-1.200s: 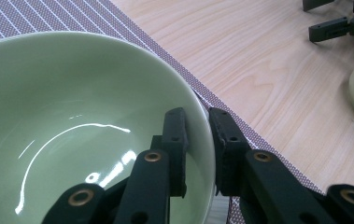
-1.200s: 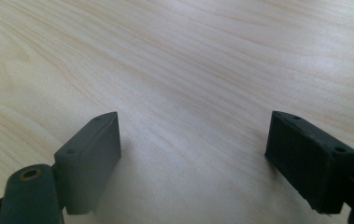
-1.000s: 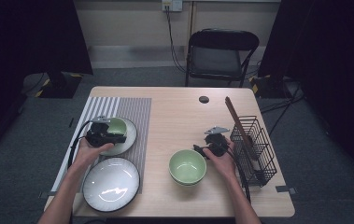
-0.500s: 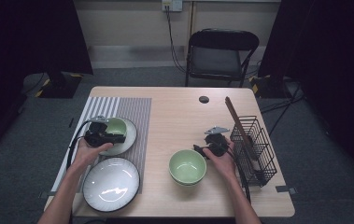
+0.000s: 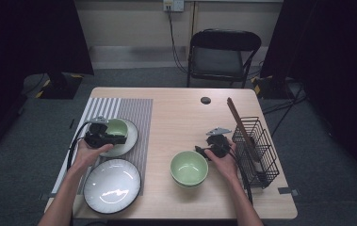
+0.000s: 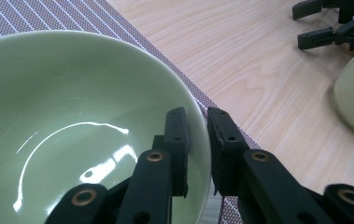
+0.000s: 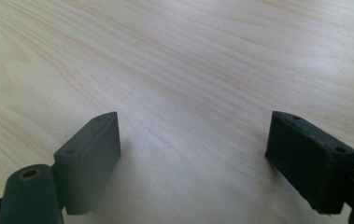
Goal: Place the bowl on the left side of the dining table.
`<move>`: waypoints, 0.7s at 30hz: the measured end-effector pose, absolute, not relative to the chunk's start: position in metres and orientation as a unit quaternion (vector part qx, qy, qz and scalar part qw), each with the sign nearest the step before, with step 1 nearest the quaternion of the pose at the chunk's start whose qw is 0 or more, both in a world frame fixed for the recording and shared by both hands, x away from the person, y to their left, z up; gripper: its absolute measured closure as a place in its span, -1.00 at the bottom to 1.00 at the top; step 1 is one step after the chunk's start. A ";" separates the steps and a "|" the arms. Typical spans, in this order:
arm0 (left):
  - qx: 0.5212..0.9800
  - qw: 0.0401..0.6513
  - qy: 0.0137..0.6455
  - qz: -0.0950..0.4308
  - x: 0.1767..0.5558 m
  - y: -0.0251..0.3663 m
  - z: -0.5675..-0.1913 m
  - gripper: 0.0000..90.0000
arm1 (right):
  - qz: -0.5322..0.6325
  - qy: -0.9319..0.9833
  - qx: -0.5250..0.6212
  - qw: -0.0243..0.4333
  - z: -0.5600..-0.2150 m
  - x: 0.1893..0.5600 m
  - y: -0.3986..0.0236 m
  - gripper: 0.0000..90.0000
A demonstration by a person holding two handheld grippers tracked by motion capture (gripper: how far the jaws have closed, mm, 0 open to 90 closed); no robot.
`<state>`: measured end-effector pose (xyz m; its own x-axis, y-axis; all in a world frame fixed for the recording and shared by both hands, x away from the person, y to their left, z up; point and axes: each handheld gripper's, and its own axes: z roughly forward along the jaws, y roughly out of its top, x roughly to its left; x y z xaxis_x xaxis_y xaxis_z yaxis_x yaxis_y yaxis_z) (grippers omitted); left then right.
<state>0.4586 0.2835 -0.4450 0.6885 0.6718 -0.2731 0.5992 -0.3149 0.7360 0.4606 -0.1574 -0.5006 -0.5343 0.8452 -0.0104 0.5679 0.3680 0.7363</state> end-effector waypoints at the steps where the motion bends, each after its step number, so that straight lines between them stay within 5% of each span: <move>1: 0.808 0.440 0.391 0.034 0.459 0.285 -0.446 0.75 | 0.350 0.803 0.440 0.198 -0.501 0.461 -0.157 -0.61; 11: 0.807 0.436 0.395 0.051 0.455 0.288 -0.440 0.59 | 0.350 0.803 0.440 0.198 -0.501 0.461 -0.157 -0.61; 21: 0.785 0.433 0.432 0.096 0.440 0.319 -0.427 0.02 | 0.350 0.803 0.440 0.198 -0.501 0.461 -0.157 -0.61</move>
